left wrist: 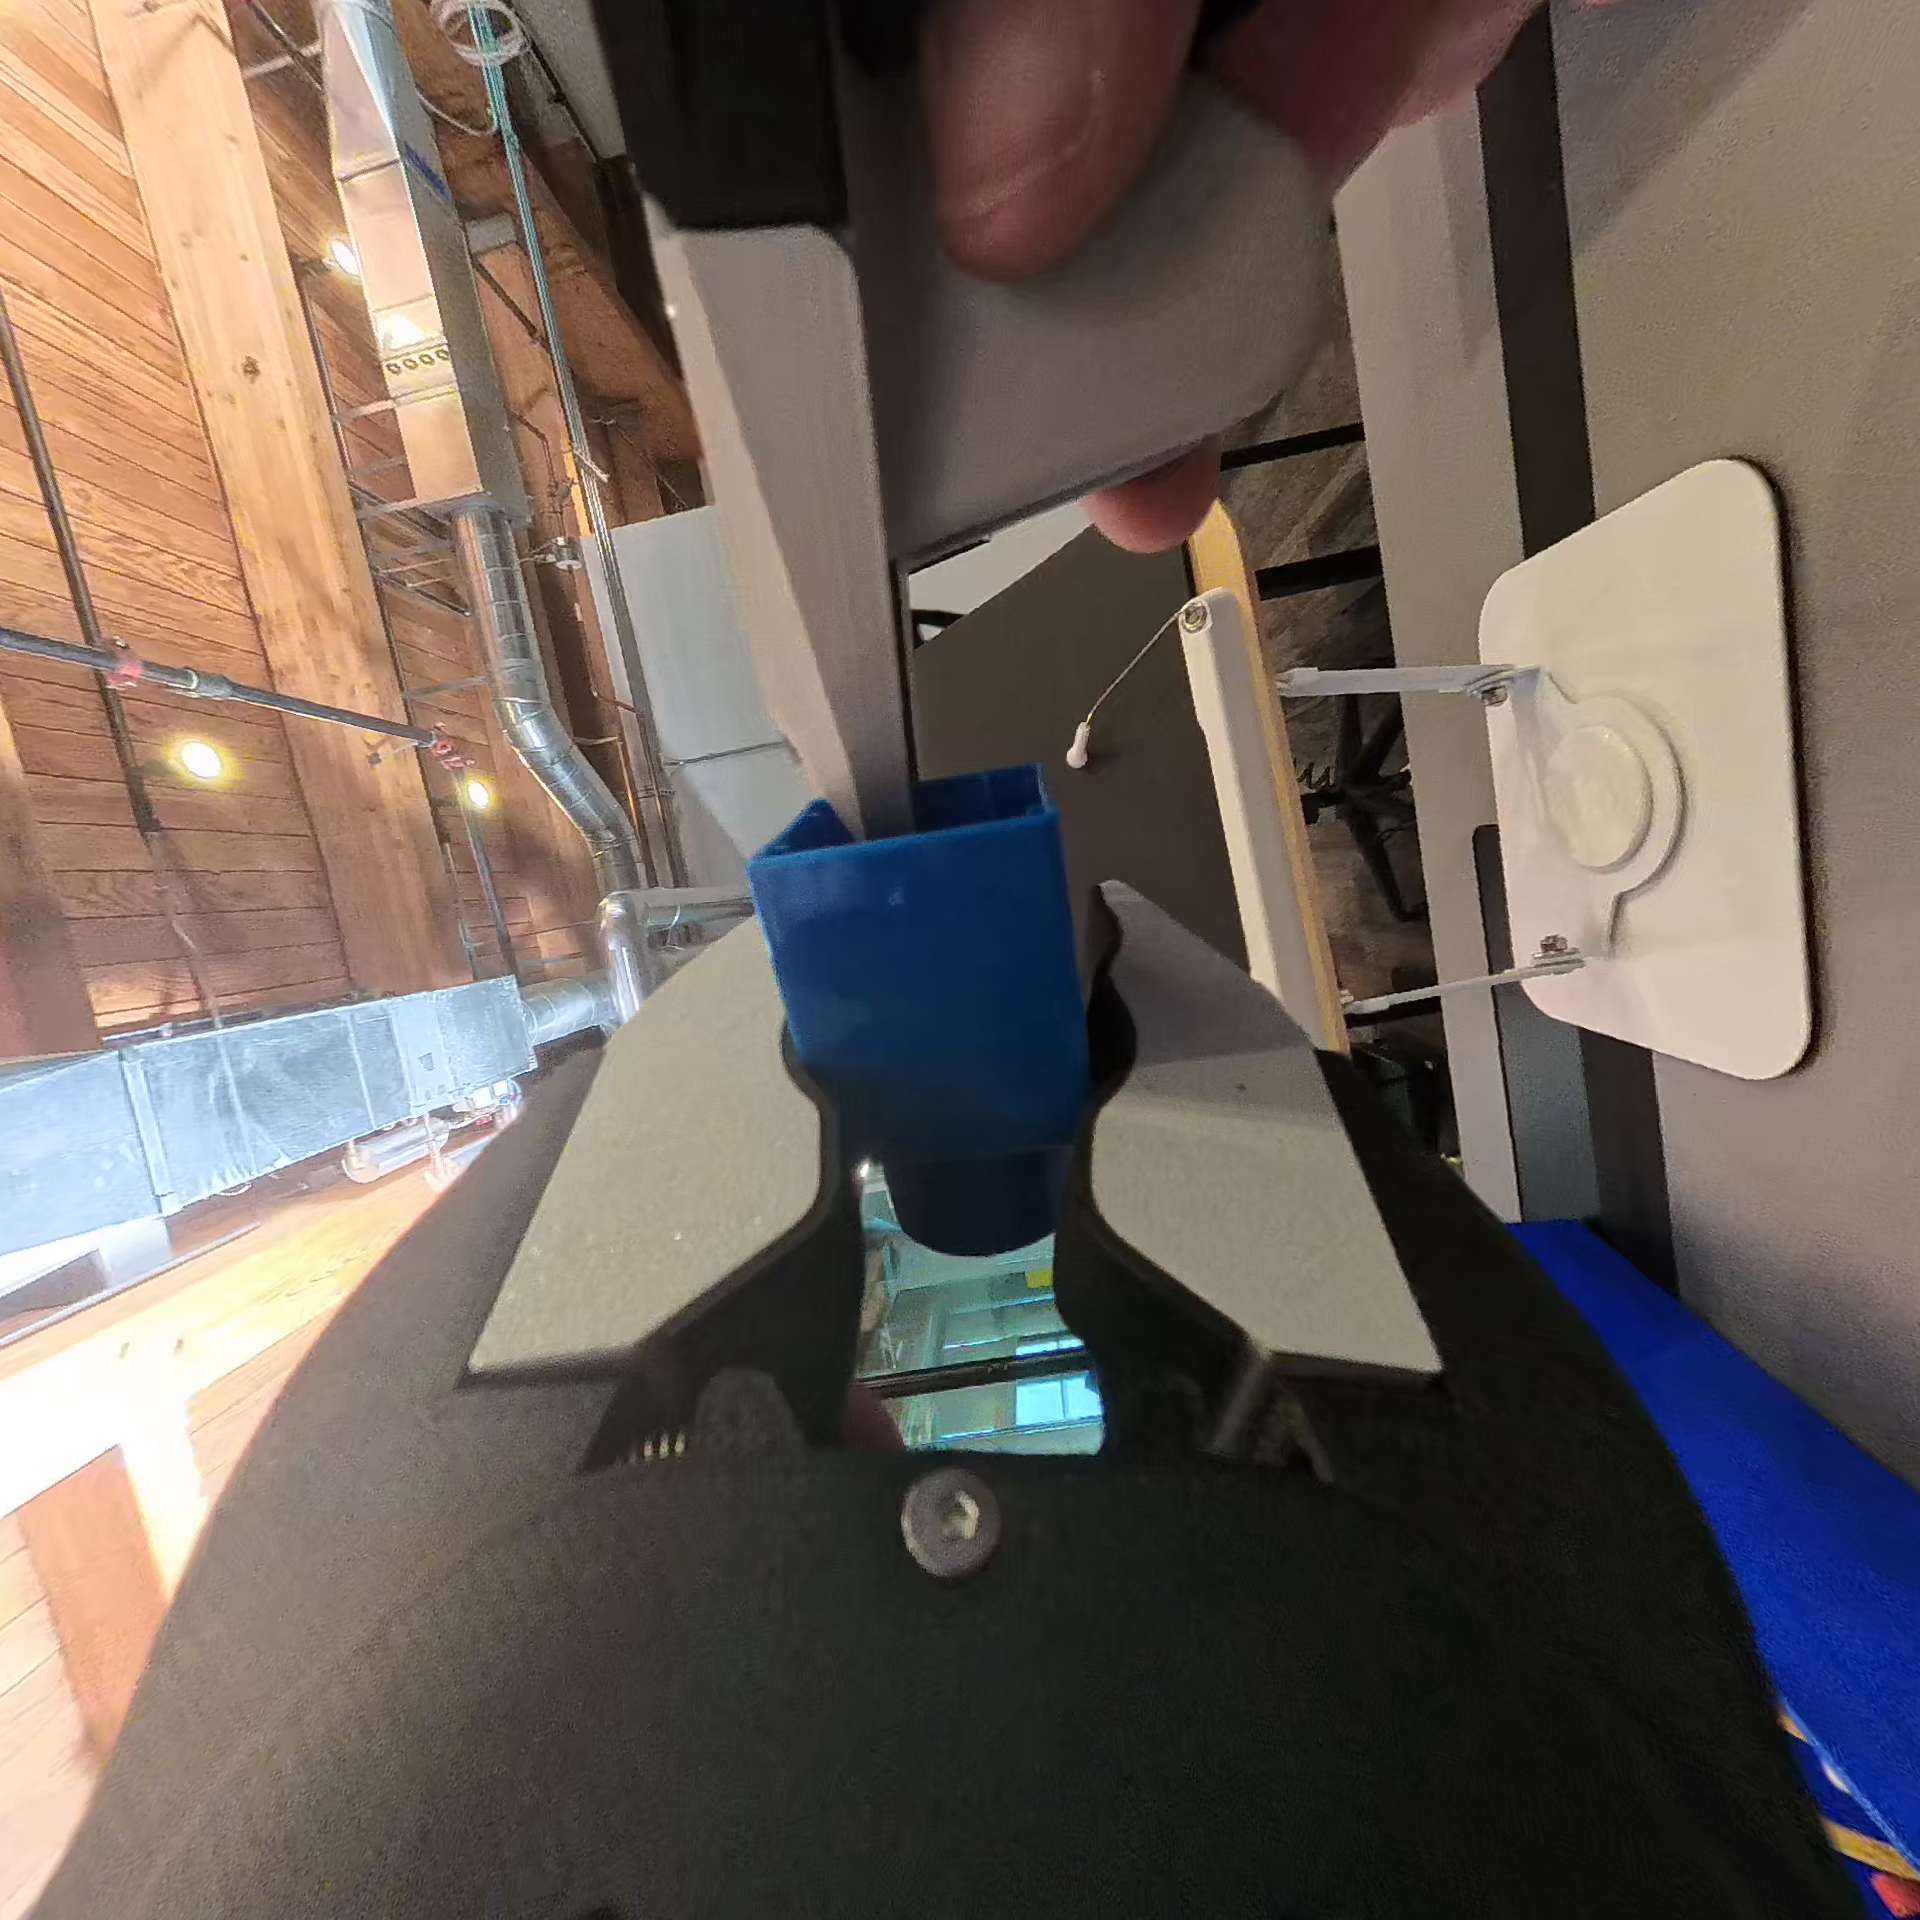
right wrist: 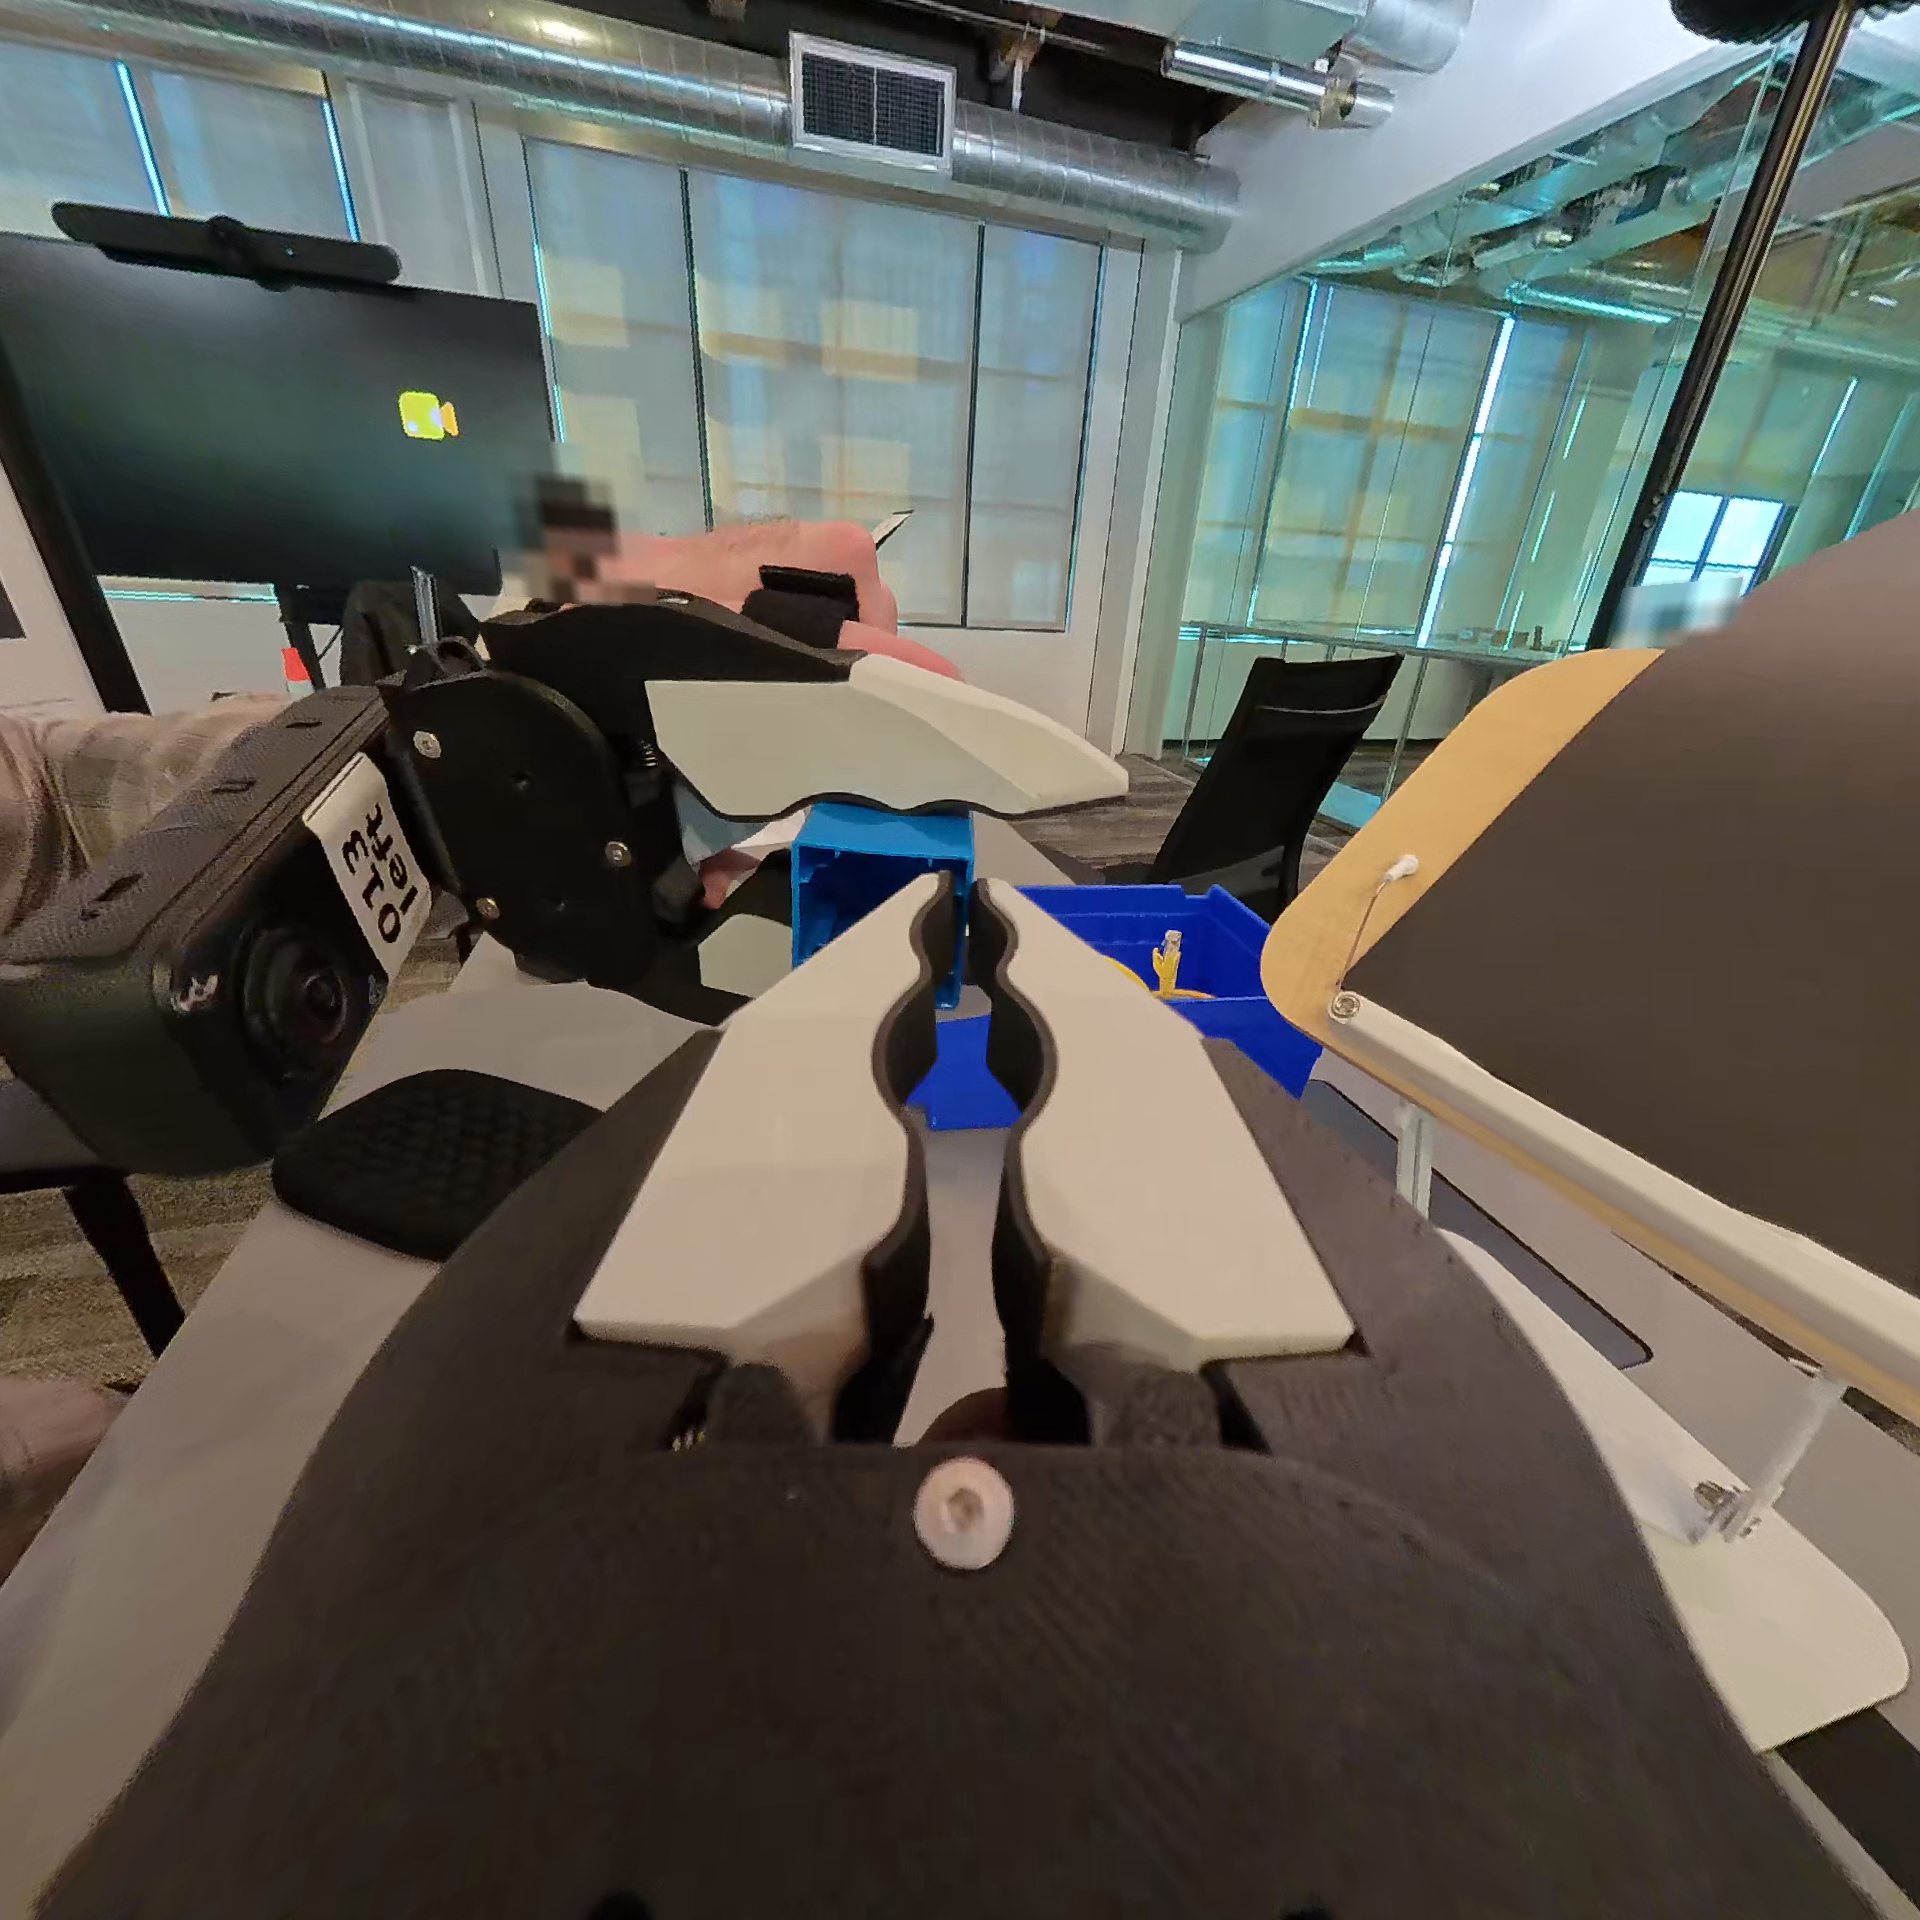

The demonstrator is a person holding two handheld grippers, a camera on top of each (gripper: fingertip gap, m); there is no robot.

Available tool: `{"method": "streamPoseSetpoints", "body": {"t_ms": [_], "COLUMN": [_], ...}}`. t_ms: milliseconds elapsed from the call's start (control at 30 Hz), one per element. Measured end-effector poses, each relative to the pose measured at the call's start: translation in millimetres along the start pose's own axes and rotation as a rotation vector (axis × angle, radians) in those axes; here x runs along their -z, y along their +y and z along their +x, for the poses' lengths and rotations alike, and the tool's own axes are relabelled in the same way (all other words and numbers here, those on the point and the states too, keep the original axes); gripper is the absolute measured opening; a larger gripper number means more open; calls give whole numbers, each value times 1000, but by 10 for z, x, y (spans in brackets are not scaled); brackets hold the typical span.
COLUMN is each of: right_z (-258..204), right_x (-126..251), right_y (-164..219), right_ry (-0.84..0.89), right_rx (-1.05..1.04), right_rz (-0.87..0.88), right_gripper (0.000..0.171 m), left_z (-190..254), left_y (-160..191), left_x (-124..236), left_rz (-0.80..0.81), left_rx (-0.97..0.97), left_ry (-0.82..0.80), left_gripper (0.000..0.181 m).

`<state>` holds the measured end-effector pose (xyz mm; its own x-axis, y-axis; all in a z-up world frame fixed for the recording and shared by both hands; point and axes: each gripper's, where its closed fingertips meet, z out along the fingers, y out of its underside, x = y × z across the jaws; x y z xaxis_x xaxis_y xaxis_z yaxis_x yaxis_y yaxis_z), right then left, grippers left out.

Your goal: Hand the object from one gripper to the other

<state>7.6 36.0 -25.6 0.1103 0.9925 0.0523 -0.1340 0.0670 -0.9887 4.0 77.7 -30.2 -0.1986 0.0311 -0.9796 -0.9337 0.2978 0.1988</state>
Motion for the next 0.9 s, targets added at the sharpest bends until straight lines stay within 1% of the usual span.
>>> {"method": "streamPoseSetpoints", "body": {"t_ms": [67, 133, 233, 333, 433, 600, 900], "right_z": [3, 10, -7, -92, -136, -160, -150], "right_x": [-2, 15, 59, 98, 104, 103, 105], "right_y": [8, -24, -63, -92, -68, -1, 32], "right_ry": [8, 28, 69, 85, 97, 95, 93], "right_rx": [34, 116, 341, 588, 730, 837, 865], "right_rz": [-6, -5, -29, -48, -81, -122, -138], "right_gripper": [0, 8, 14, 11, 8, 4, 2], "left_z": [21, 21, 82, 189, 277, 301, 344], "left_y": [0, -6, -20, -57, -151, -241, -292], "left_x": [4, 14, 35, 71, 118, 135, 156], "left_rz": [5, 17, 40, 64, 102, 130, 151], "left_rx": [18, 54, 155, 206, 234, 242, 243], "left_ry": [34, 59, 157, 275, 359, 384, 408], "left_gripper": [43, 44, 43, 44, 44, 44, 43]}}
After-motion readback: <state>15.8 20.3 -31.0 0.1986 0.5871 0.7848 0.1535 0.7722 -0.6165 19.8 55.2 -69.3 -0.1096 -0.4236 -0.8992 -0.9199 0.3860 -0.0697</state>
